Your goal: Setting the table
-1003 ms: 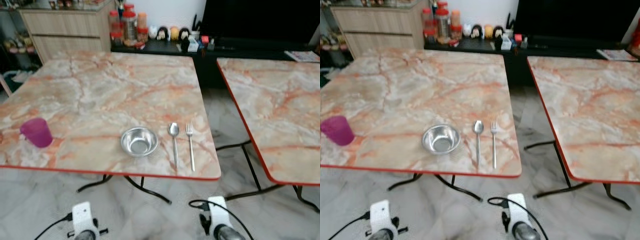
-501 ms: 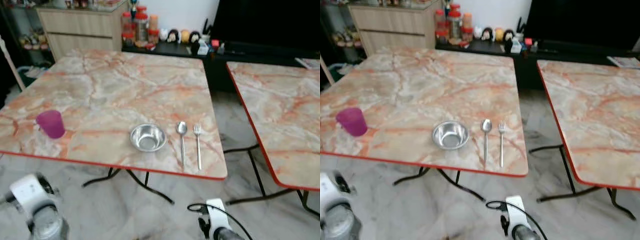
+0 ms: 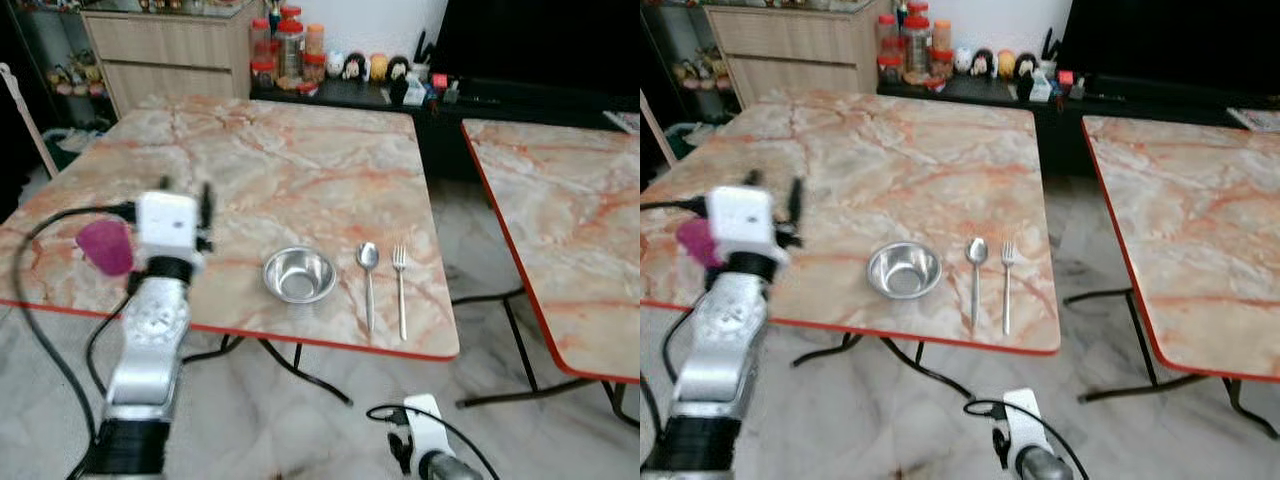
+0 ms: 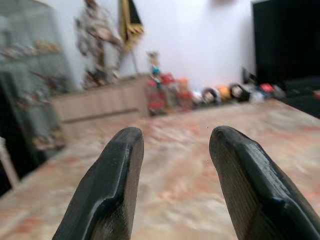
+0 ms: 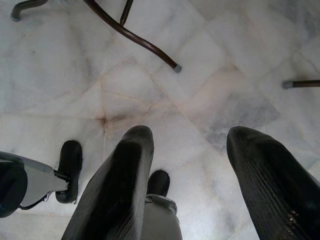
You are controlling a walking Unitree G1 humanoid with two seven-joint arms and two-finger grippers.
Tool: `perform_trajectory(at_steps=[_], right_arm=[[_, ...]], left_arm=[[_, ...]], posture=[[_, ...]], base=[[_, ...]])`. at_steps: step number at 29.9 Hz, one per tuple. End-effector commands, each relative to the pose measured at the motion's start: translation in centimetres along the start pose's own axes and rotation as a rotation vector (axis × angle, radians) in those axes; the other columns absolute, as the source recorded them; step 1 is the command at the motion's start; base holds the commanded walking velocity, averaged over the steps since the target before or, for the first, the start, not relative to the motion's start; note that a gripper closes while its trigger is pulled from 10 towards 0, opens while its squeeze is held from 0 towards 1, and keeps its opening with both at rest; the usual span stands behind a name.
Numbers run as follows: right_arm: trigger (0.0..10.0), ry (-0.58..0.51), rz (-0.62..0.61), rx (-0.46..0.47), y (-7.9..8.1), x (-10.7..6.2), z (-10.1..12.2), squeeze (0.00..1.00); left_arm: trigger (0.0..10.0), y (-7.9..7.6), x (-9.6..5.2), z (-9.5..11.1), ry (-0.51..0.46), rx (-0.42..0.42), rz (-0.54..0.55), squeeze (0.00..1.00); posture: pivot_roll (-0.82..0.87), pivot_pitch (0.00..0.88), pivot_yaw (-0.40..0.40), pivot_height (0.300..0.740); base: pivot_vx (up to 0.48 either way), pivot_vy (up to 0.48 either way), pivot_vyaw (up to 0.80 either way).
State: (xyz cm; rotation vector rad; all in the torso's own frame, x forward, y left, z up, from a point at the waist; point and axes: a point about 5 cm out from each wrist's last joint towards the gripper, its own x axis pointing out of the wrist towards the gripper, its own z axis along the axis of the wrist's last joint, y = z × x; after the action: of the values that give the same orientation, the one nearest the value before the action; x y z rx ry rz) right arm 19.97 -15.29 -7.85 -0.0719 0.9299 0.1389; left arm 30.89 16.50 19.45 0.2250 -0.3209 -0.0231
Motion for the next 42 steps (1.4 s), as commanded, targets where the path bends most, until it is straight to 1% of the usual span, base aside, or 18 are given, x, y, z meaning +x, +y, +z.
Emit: perform_trajectory(at_steps=[1, 2, 3, 5, 6, 7, 8, 9, 11, 12, 16, 20, 22, 24, 29, 32, 36, 42], right_arm=[[10.0, 0.002, -0.011, 0.013, -0.2, 0.0, 0.0, 0.00], [10.0, 0.003, -0.022, 0.028, -0.4, -0.1, -0.1, 0.00], [10.0, 0.003, -0.024, 0.031, -0.4, -0.1, -0.2, 0.00], [10.0, 0.005, -0.026, 0.033, -0.5, -0.1, -0.3, 0.00], [10.0, 0.005, -0.026, 0.033, -0.5, -0.1, -0.3, 0.00], [10.0, 0.006, -0.027, 0.037, -0.5, -0.1, -0.4, 0.00], [10.0, 0.006, -0.027, 0.037, -0.5, -0.1, -0.4, 0.00], [10.0, 0.007, -0.028, 0.040, -0.6, -0.1, -0.4, 0.00], [10.0, 0.008, -0.029, 0.040, -0.6, -0.1, -0.5, 0.00], [10.0, 0.009, -0.029, 0.040, -0.6, -0.1, -0.5, 0.00], [10.0, 0.002, -0.032, 0.044, -0.6, -0.1, -0.2, 0.00], [10.0, 0.000, -0.031, 0.048, -0.6, -0.1, -0.1, 0.00], [10.0, 0.001, -0.030, 0.049, -0.6, -0.1, -0.1, 0.00], [10.0, 0.002, -0.028, 0.051, -0.5, -0.1, -0.1, 0.00], [10.0, 0.008, -0.028, 0.053, -0.5, -0.1, -0.4, 0.00], [10.0, 0.007, -0.031, 0.059, -0.5, -0.1, -0.4, 0.00], [10.0, 0.005, -0.031, 0.063, -0.6, -0.1, -0.4, 0.00], [10.0, -0.002, -0.026, 0.061, -0.4, -0.1, -0.1, 0.00]], left_arm=[[10.0, -1.0, 1.0, -0.1, 0.053, -0.045, -0.051, 0.00], [10.0, -3.1, 1.7, -1.3, 0.180, -0.124, -0.148, 0.00], [10.0, -3.8, 1.8, -1.6, 0.222, -0.152, -0.184, 0.00], [10.0, -4.9, 2.1, -1.8, 0.256, -0.179, -0.243, 0.00], [10.0, -4.9, 2.1, -1.8, 0.256, -0.179, -0.243, 0.00], [10.0, -5.5, 2.5, -2.1, 0.295, -0.149, -0.303, 0.00], [10.0, -5.5, 2.5, -2.1, 0.295, -0.149, -0.303, 0.00], [10.0, -5.4, 3.0, -2.5, 0.342, -0.146, -0.306, 0.00], [10.0, -5.2, 3.7, -2.6, 0.367, -0.160, -0.295, 0.00], [10.0, -5.1, 4.2, -2.7, 0.400, -0.171, -0.295, 0.00], [10.0, -4.9, 4.8, -3.2, 0.449, -0.150, -0.273, 0.00], [10.0, -5.2, 4.9, -3.5, 0.469, -0.141, -0.285, 0.00], [10.0, -5.2, 4.9, -3.8, 0.481, -0.137, -0.283, 0.00], [10.0, -5.4, 4.6, -4.7, 0.529, -0.143, -0.284, 0.00], [10.0, -5.5, 3.6, -6.3, 0.614, -0.191, -0.296, 0.00], [10.0, -5.4, 3.1, -7.0, 0.641, -0.252, -0.295, 0.00], [10.0, -4.9, 2.8, -7.7, 0.667, -0.243, -0.276, 0.00], [10.0, -4.5, 2.9, -7.9, 0.674, -0.235, -0.267, 0.00]], posture=[[0.09, 0.000, -0.037, 0.732], [0.08, 0.000, -0.032, 0.732], [0.08, 0.000, -0.032, 0.732], [0.08, 0.000, -0.030, 0.732], [0.08, 0.000, -0.030, 0.732], [0.07, 0.000, -0.029, 0.732], [0.07, 0.000, -0.029, 0.732], [0.07, 0.000, -0.031, 0.732], [0.07, 0.000, -0.031, 0.732], [0.07, 0.000, -0.030, 0.732], [0.06, 0.000, -0.026, 0.732], [0.06, 0.000, -0.024, 0.732], [0.06, 0.000, -0.025, 0.732], [0.06, 0.000, -0.024, 0.732], [0.06, 0.000, -0.021, 0.732], [0.06, 0.000, -0.019, 0.732], [0.06, 0.000, -0.020, 0.732], [0.06, 0.000, -0.021, 0.732]], base=[[0.000, 0.000, 0.00], [0.000, 0.000, 0.00], [0.000, 0.000, 0.00], [0.000, 0.000, 0.00], [0.000, 0.000, 0.00], [0.000, 0.000, 0.00], [0.000, 0.000, 0.00], [0.000, 0.000, 0.00], [0.000, 0.000, 0.00], [0.000, 0.000, 0.00], [0.000, 0.000, 0.00], [0.000, 0.000, 0.00], [0.000, 0.000, 0.00], [0.000, 0.000, 0.00], [0.000, 0.000, 0.00], [0.000, 0.000, 0.00], [0.000, 0.000, 0.00], [0.000, 0.000, 0.00]])
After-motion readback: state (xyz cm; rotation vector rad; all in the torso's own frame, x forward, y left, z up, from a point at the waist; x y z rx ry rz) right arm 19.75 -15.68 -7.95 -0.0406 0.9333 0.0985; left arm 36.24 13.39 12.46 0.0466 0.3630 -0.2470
